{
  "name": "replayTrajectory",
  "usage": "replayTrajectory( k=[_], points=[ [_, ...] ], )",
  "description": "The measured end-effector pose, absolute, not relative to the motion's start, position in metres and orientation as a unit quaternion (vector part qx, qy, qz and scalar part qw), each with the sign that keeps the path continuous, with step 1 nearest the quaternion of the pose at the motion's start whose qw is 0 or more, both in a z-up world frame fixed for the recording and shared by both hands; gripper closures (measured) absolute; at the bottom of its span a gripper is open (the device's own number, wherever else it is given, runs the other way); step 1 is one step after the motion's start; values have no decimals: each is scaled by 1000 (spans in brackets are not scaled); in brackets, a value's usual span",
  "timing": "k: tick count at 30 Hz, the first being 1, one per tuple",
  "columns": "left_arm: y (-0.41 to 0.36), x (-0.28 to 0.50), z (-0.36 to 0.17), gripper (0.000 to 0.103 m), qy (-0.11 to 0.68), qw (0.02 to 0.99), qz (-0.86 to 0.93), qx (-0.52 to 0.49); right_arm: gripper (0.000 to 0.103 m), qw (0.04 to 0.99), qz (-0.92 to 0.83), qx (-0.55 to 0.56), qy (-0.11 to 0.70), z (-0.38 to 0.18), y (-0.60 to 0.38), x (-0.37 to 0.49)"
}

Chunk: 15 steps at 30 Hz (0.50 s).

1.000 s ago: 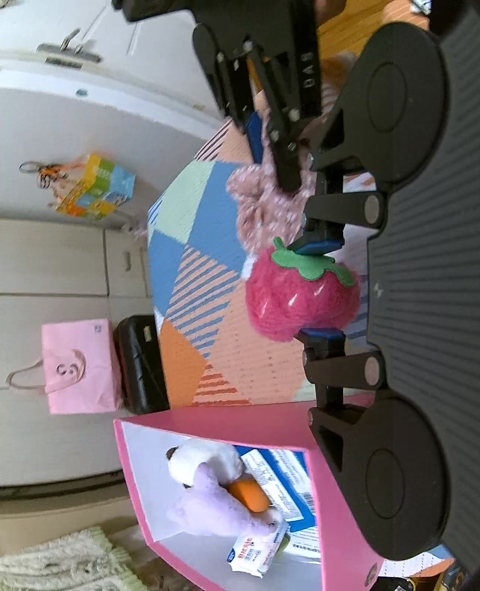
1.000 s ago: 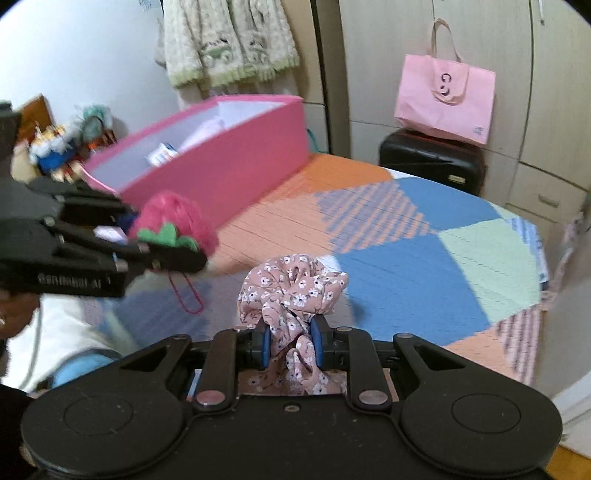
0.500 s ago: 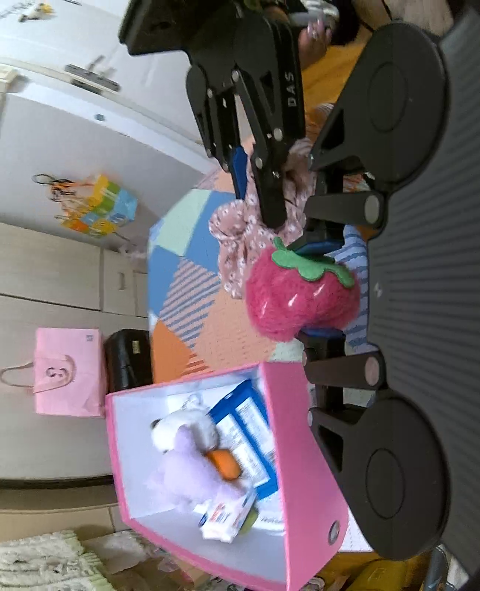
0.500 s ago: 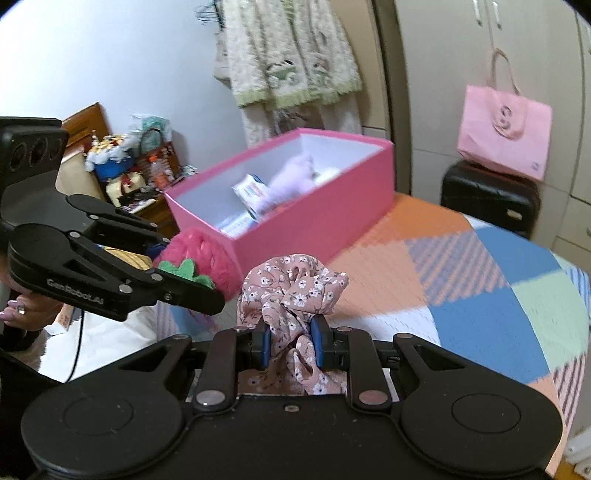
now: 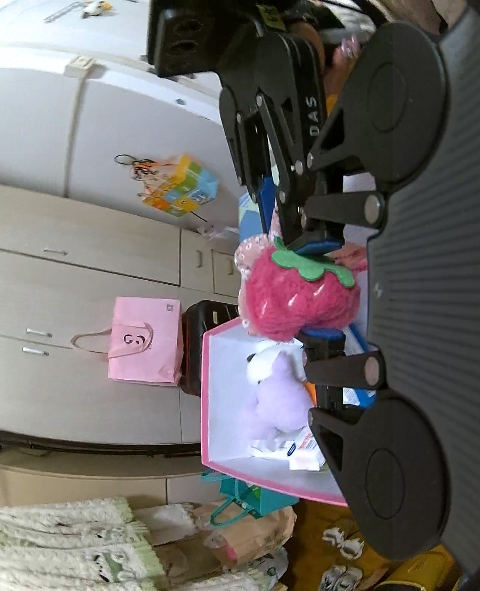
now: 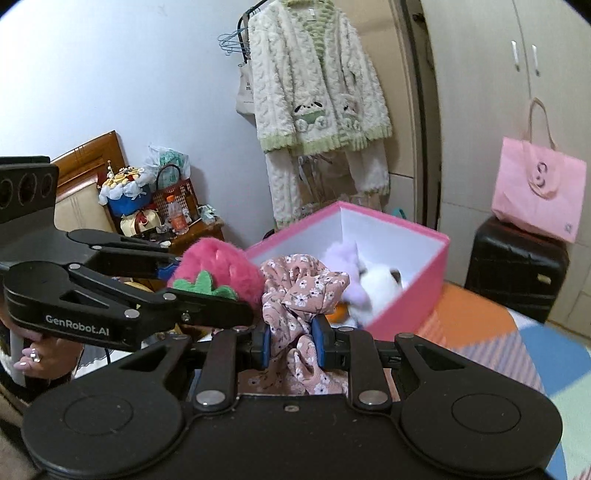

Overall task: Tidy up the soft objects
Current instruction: 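Carry the strawberry plush and scrunchie over the pink box with both grippers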

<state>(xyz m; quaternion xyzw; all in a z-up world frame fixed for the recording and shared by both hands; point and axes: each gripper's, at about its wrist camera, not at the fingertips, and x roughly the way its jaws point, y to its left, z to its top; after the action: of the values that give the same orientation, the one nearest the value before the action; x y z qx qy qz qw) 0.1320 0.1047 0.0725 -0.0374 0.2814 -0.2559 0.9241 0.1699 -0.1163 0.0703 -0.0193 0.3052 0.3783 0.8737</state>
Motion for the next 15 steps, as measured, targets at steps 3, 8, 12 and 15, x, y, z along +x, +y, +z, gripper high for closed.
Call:
replayTrajectory(
  k=[3, 8, 12, 15],
  points=[
    [124, 147, 73, 67, 277, 921, -265, -63, 77, 869, 388, -5, 306, 69, -103, 187],
    [131, 175, 67, 67, 290, 923, -247, -56, 77, 873, 374, -6, 313, 60, -86, 212],
    [134, 203, 49, 67, 322, 913, -241, -67, 77, 870, 359, -41, 335, 44, -72, 232],
    [138, 223, 31, 67, 354, 902, -235, -75, 77, 864, 353, -90, 348, 31, -61, 239]
  ],
)
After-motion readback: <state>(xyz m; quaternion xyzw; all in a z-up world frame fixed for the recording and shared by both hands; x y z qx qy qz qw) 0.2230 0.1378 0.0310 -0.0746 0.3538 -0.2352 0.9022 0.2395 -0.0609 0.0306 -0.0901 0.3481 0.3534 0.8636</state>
